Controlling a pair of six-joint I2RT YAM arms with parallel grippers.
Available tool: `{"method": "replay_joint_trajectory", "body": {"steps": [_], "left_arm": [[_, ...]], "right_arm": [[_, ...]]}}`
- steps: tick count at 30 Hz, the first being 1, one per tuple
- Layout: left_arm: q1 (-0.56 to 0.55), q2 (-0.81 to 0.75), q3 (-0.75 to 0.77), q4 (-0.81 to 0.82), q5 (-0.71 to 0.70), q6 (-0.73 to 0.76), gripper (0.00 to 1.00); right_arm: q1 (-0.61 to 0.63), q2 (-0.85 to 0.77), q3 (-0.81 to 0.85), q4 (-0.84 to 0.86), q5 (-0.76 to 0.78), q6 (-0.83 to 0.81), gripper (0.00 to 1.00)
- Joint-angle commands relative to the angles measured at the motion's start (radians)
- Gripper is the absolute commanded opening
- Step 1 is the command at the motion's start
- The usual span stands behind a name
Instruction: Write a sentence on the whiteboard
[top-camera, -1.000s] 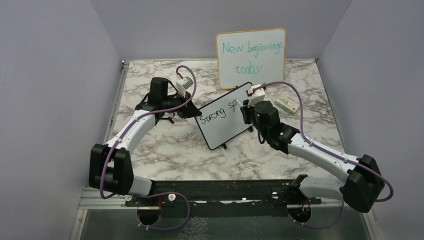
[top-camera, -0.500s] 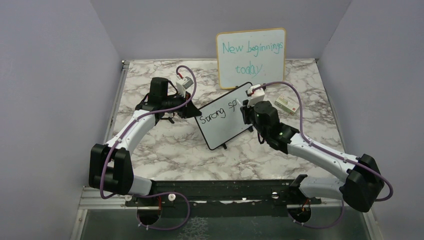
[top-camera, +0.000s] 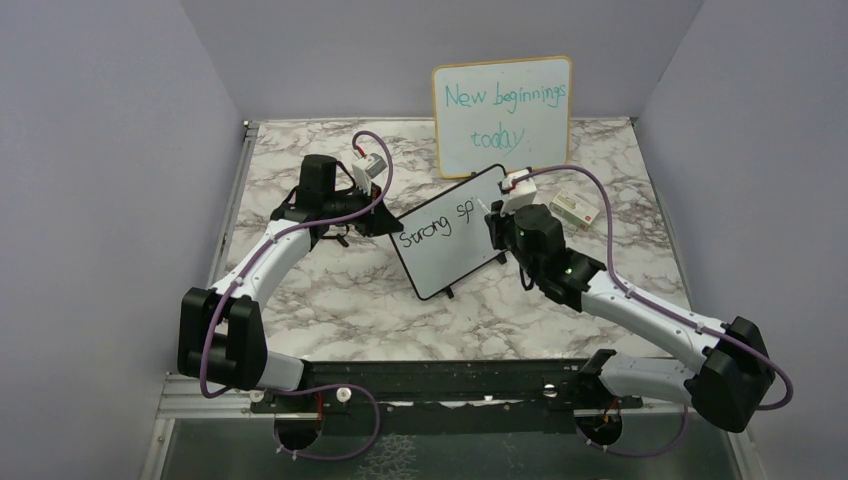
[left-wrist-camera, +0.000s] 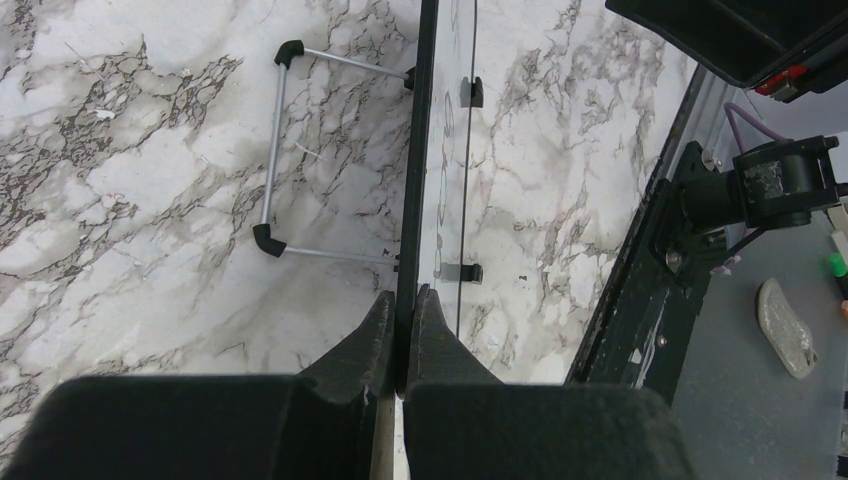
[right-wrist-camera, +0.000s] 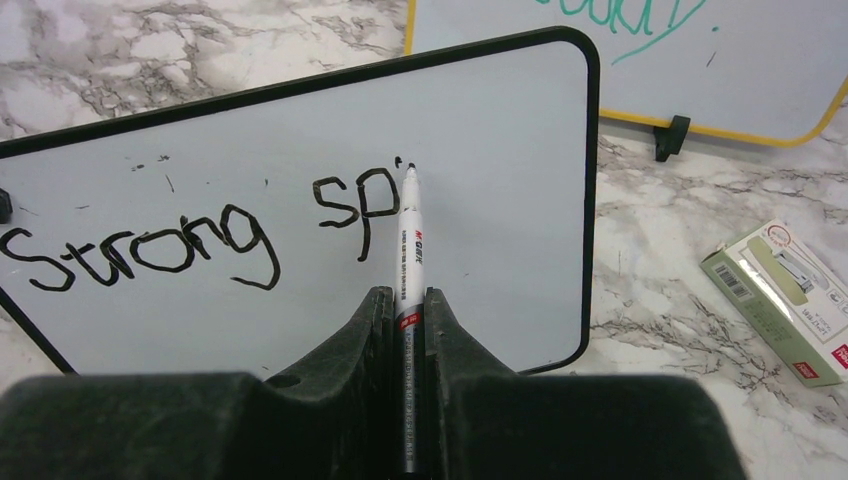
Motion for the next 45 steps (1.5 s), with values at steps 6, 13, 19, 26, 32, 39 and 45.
{"method": "replay_joint_trajectory", "body": {"steps": [6, 13, 19, 26, 32, 39, 45], "left_arm": [[-0.025, 0.058, -0.042, -0.120, -0.180, 0.082, 0.00], [-0.025, 0.059, -0.042, -0.120, -0.178, 0.082, 0.00], [-0.026, 0.059, -0.042, -0.120, -0.177, 0.082, 0.00], [-0.026, 0.059, -0.042, -0.120, -0.178, 0.082, 0.00], [-0.026, 0.058, -0.042, -0.120, -0.178, 0.083, 0.00], [-0.026, 0.058, -0.042, -0.120, -0.180, 0.082, 0.00], [-0.026, 0.058, -0.042, -0.120, -0.181, 0.083, 0.00]], "right_arm": [[0.000, 0.027, -0.005, 0.003, 0.006, 0.012, 0.01], [0.000, 0.035, -0.001, 0.013, -0.004, 0.006, 0.00], [0.000, 0.046, 0.007, 0.018, -0.010, 0.002, 0.00], [0.000, 0.051, 0.014, 0.027, -0.013, 0.000, 0.00], [0.000, 0.050, 0.021, 0.033, -0.022, -0.002, 0.01], [0.000, 0.045, 0.020, 0.036, -0.020, -0.002, 0.01], [0.000, 0.042, 0.020, 0.034, -0.017, -0.002, 0.00]]}}
